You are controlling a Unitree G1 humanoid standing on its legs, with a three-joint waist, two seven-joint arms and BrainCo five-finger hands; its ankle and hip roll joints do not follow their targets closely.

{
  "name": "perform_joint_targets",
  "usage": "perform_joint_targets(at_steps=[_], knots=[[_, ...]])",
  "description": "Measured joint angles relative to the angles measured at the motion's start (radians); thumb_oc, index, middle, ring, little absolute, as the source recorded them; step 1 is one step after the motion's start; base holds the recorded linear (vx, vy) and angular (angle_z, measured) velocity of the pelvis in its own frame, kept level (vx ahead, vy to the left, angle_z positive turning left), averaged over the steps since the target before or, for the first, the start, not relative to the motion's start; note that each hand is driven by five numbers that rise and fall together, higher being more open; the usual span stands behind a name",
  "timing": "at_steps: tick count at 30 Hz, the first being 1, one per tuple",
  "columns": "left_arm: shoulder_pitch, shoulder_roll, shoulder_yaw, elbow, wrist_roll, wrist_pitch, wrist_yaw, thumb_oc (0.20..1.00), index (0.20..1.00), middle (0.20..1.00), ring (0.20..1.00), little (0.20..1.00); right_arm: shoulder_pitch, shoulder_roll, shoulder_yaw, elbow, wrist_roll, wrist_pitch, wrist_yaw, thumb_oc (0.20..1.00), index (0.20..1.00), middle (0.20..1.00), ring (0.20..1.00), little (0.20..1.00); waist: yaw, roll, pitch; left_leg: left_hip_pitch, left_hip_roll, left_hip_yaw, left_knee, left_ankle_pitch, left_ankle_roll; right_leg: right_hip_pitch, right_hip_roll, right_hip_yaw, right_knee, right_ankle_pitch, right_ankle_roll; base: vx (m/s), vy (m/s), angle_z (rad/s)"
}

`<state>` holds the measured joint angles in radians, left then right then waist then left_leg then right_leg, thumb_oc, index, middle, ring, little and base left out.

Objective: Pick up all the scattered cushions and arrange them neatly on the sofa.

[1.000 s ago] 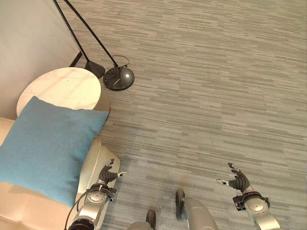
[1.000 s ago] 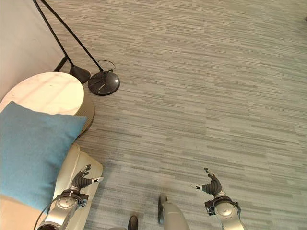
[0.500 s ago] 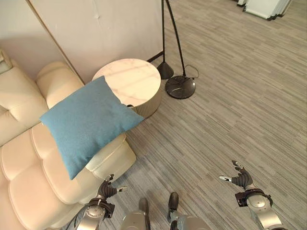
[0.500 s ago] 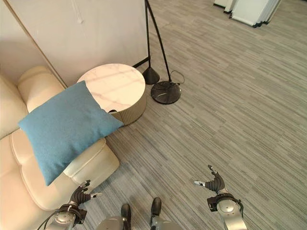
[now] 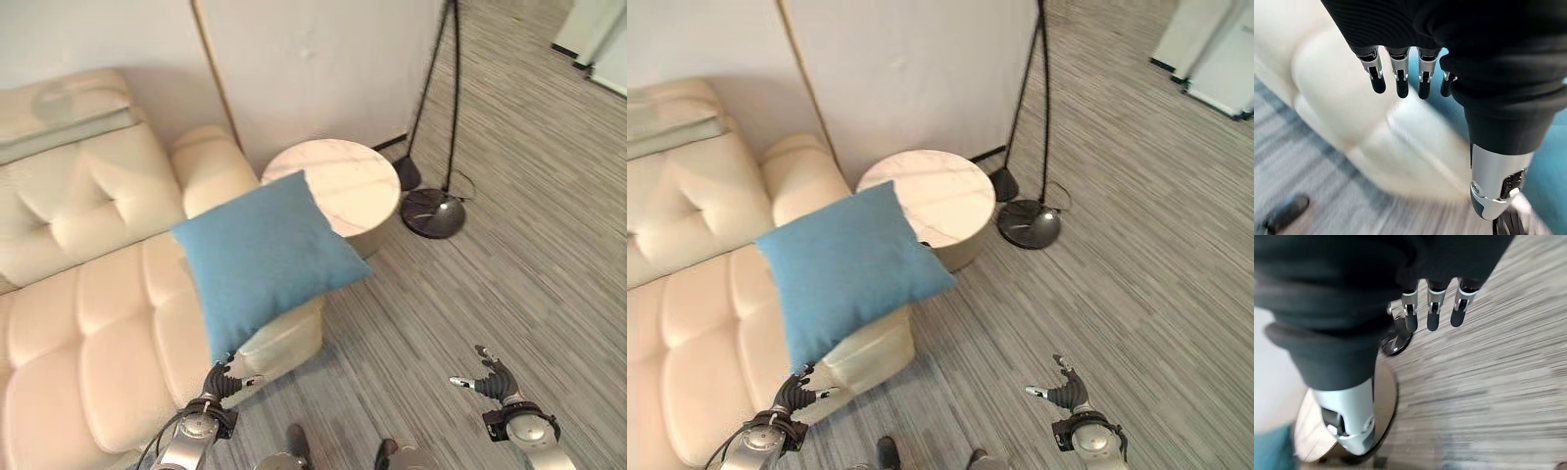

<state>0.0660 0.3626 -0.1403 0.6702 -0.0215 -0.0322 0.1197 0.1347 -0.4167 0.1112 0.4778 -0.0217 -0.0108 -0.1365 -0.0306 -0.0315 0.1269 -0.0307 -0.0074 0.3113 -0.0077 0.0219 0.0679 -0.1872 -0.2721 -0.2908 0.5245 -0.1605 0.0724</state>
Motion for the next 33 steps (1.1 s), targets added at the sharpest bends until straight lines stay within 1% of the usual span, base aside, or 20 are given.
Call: perform_joint_targets(at_steps=[1, 3, 4, 5, 6, 8, 9, 10, 11, 12, 14, 15, 16, 21, 27, 28, 29, 31, 32, 33], knots=[[0.002, 0.013, 0.024, 0.001, 0.0, 0.0, 0.001, 1.0, 1.0, 1.0, 1.0, 1.0, -0.002, 0.017, -0.002, -0.003, 0.0, 0.0, 0.0, 1.0, 1.0, 1.0, 1.0, 1.0, 0.008, -0.014, -0.007, 0.001, -0.015, -0.017, -0.002, -0.013, 0.02, -0.031, 0.007, 0.054, 0.022, -0.009, 0.012, 0.1, 0.07, 0.49], [0.002, 0.017, 0.073, 0.008, -0.002, 0.004, 0.012, 1.0, 1.0, 1.0, 1.0, 1.0, -0.012, 0.029, -0.001, -0.014, 0.001, 0.0, 0.002, 1.0, 1.0, 1.0, 1.0, 1.0, 0.012, 0.002, 0.01, 0.016, -0.008, -0.055, -0.01, -0.013, 0.025, -0.099, 0.119, 0.154, -0.035, -0.04, -0.015, 0.16, 0.012, 0.59], [0.002, 0.014, 0.076, 0.022, -0.003, 0.001, 0.018, 1.0, 1.0, 1.0, 1.0, 1.0, -0.02, 0.025, 0.001, -0.011, 0.001, 0.0, 0.008, 1.0, 1.0, 1.0, 1.0, 1.0, 0.021, 0.017, 0.02, 0.037, -0.012, -0.083, -0.019, -0.026, 0.029, -0.145, 0.166, 0.152, -0.15, -0.002, -0.009, 0.22, -0.037, 0.63], [0.0, 0.009, 0.077, 0.03, -0.003, 0.001, 0.022, 1.0, 1.0, 1.0, 1.0, 1.0, -0.026, 0.022, 0.001, -0.01, 0.001, 0.0, 0.008, 1.0, 1.0, 1.0, 1.0, 1.0, 0.02, 0.008, 0.022, 0.043, -0.015, -0.098, -0.018, -0.034, 0.026, -0.175, 0.186, 0.154, -0.198, 0.032, -0.003, 0.2, -0.068, 0.74], [-0.002, 0.005, 0.072, 0.047, -0.003, 0.001, 0.022, 1.0, 1.0, 1.0, 1.0, 1.0, -0.029, 0.022, 0.002, -0.008, 0.001, 0.0, 0.009, 1.0, 1.0, 1.0, 1.0, 1.0, 0.014, 0.011, 0.031, 0.054, -0.026, -0.147, -0.017, -0.038, 0.019, -0.196, 0.21, 0.17, -0.302, 0.08, 0.021, 0.15, -0.054, 0.82], [-0.007, 0.004, 0.071, 0.05, -0.003, 0.001, 0.022, 1.0, 1.0, 1.0, 1.0, 1.0, -0.012, 0.022, 0.002, 0.009, 0.001, 0.001, 0.009, 1.0, 1.0, 1.0, 1.0, 1.0, -0.015, -0.009, 0.037, 0.066, -0.046, -0.211, -0.014, -0.039, 0.014, -0.201, 0.219, 0.27, -0.371, 0.135, 0.048, 0.08, -0.067, 1.18], [-0.002, 0.006, 0.07, 0.048, -0.003, 0.001, 0.022, 1.0, 1.0, 1.0, 1.0, 1.0, -0.001, 0.022, 0.002, 0.018, 0.001, 0.003, 0.009, 1.0, 1.0, 1.0, 1.0, 1.0, -0.022, -0.02, 0.039, 0.074, -0.058, -0.228, -0.015, -0.039, 0.013, -0.202, 0.208, 0.276, -0.369, 0.159, 0.037, 0.11, -0.112, 1.31], [0.018, 0.018, 0.072, 0.038, -0.003, 0.001, 0.023, 1.0, 1.0, 1.0, 1.0, 1.0, 0.02, 0.024, 0.001, 0.051, 0.001, 0.016, 0.012, 1.0, 1.0, 1.0, 1.0, 1.0, -0.013, -0.055, 0.027, 0.103, -0.088, -0.261, -0.014, -0.067, -0.005, -0.187, 0.19, 0.274, -0.339, 0.191, 0.019, 0.17, -0.176, 0.8], [0.018, 0.018, 0.072, 0.038, -0.003, 0.001, 0.023, 1.0, 1.0, 1.0, 1.0, 1.0, 0.02, 0.024, 0.001, 0.051, 0.001, 0.016, 0.012, 1.0, 1.0, 1.0, 1.0, 1.0, -0.013, -0.055, 0.027, 0.103, -0.088, -0.261, -0.014, -0.067, -0.005, -0.187, 0.19, 0.274, -0.339, 0.191, 0.019, 0.2, -0.203, 0.39], [0.052, 0.027, 0.073, 0.042, -0.002, 0.003, 0.025, 1.0, 1.0, 1.0, 1.0, 1.0, -0.001, 0.014, -0.012, 0.064, 0.001, 0.018, 0.015, 1.0, 1.0, 1.0, 1.0, 1.0, 0.013, -0.053, 0.024, 0.101, -0.071, -0.26, 0.022, -0.122, -0.031, -0.152, 0.203, 0.257, -0.4, 0.304, -0.024, 0.21, -0.211, -0.08], [0.051, 0.027, 0.092, 0.04, -0.002, 0.003, 0.025, 1.0, 1.0, 1.0, 1.0, 1.0, -0.026, 0.002, -0.014, 0.055, 0.002, 0.019, 0.018, 1.0, 1.0, 1.0, 1.0, 1.0, 0.018, -0.026, 0.021, 0.108, -0.022, -0.254, 0.006, -0.126, -0.046, -0.124, 0.238, 0.211, -0.447, 0.318, -0.018, 0.14, -0.142, -0.09], [0.047, 0.029, 0.106, 0.04, -0.003, 0.003, 0.027, 1.0, 1.0, 1.0, 1.0, 1.0, -0.022, -0.003, -0.015, 0.047, 0.002, 0.018, 0.017, 1.0, 1.0, 1.0, 1.0, 1.0, 0.013, -0.031, 0.023, 0.123, -0.015, -0.257, 0.003, -0.131, -0.061, -0.113, 0.245, 0.204, -0.448, 0.327, -0.025, 0.13, -0.127, 0.01], [0.039, 0.032, 0.105, 0.041, -0.002, 0.003, 0.031, 1.0, 1.0, 1.0, 1.0, 1.0, -0.028, -0.018, -0.022, 0.038, 0.002, 0.018, 0.017, 1.0, 1.0, 1.0, 1.0, 1.0, 0.013, -0.035, 0.022, 0.134, -0.001, -0.243, 0.009, -0.133, -0.065, -0.09, 0.261, 0.194, -0.464, 0.347, -0.072, 0.11, -0.126, 0.12], [-0.034, 0.034, 0.137, 0.038, -0.008, -0.001, 0.034, 1.0, 1.0, 1.0, 1.0, 1.0, -0.06, -0.171, -0.048, -0.112, 0.001, 0.018, 0.018, 1.0, 1.0, 1.0, 1.0, 1.0, 0.007, -0.029, 0.022, 0.139, 0.028, -0.216, 0.0, -0.13, -0.076, -0.014, 0.291, 0.173, -0.603, 0.393, -0.102, 0.07, -0.092, 0.1], [-0.085, 0.059, 0.14, -0.005, -0.046, -0.004, 0.043, 1.0, 1.0, 1.0, 1.0, 1.0, -0.153, -0.248, -0.036, -0.2, 0.004, 0.0, 0.03, 1.0, 1.0, 1.0, 1.0, 1.0, 0.01, -0.046, 0.023, 0.144, 0.019, -0.211, -0.03, -0.123, -0.085, -0.019, 0.282, 0.175, -0.607, 0.393, -0.107, 0.02, -0.05, 0.07], [-0.087, 0.074, 0.134, -0.009, -0.047, -0.004, 0.045, 1.0, 1.0, 1.0, 1.0, 1.0, -0.174, -0.248, -0.013, -0.201, 0.011, 0.0, 0.034, 1.0, 1.0, 1.0, 1.0, 1.0, 0.01, -0.053, 0.019, 0.138, 0.015, -0.205, -0.037, -0.118, -0.08, -0.028, 0.278, 0.176, -0.609, 0.386, -0.097, -0.03, -0.036, -0.11], [-0.101, 0.099, 0.12, -0.009, -0.047, -0.004, 0.048, 1.0, 1.0, 1.0, 1.0, 1.0, -0.218, -0.243, 0.032, -0.199, 0.029, -0.001, 0.041, 1.0, 1.0, 1.0, 1.0, 1.0, 0.02, -0.041, 0.024, 0.125, 0.033, -0.196, -0.056, -0.1, -0.071, -0.048, 0.285, 0.164, -0.596, 0.342, -0.039, -0.03, -0.025, -0.09], [-0.12, 0.108, 0.097, -0.021, -0.049, -0.004, 0.056, 1.0, 1.0, 1.0, 1.0, 1.0, -0.23, -0.237, 0.041, -0.197, 0.046, -0.003, 0.054, 1.0, 1.0, 1.0, 1.0, 1.0, 0.022, -0.02, 0.023, 0.1, 0.064, -0.191, -0.064, -0.088, -0.071, -0.113, 0.29, 0.15, -0.464, 0.313, -0.067, -0.07, -0.028, 0.2], [-0.137, 0.129, 0.054, -0.027, -0.079, -0.006, 0.059, 1.0, 1.0, 1.0, 1.0, 1.0, -0.245, -0.231, 0.06, -0.177, 0.065, 0.0, 0.056, 1.0, 1.0, 1.0, 1.0, 1.0, 0.016, -0.035, 0.012, 0.082, 0.054, -0.198, -0.057, -0.063, -0.088, -0.122, 0.251, 0.181, -0.386, 0.27, -0.027, -0.08, -0.028, 0.26], [-0.153, 0.135, 0.049, -0.01, -0.085, -0.004, 0.064, 1.0, 1.0, 1.0, 1.0, 1.0, -0.283, -0.227, 0.095, -0.152, 0.075, 0.001, 0.055, 1.0, 1.0, 1.0, 1.0, 1.0, 0.022, -0.045, 0.008, 0.072, 0.055, -0.192, -0.054, -0.059, -0.095, -0.12, 0.264, 0.203, -0.423, 0.286, -0.065, -0.06, -0.015, 0.17]])
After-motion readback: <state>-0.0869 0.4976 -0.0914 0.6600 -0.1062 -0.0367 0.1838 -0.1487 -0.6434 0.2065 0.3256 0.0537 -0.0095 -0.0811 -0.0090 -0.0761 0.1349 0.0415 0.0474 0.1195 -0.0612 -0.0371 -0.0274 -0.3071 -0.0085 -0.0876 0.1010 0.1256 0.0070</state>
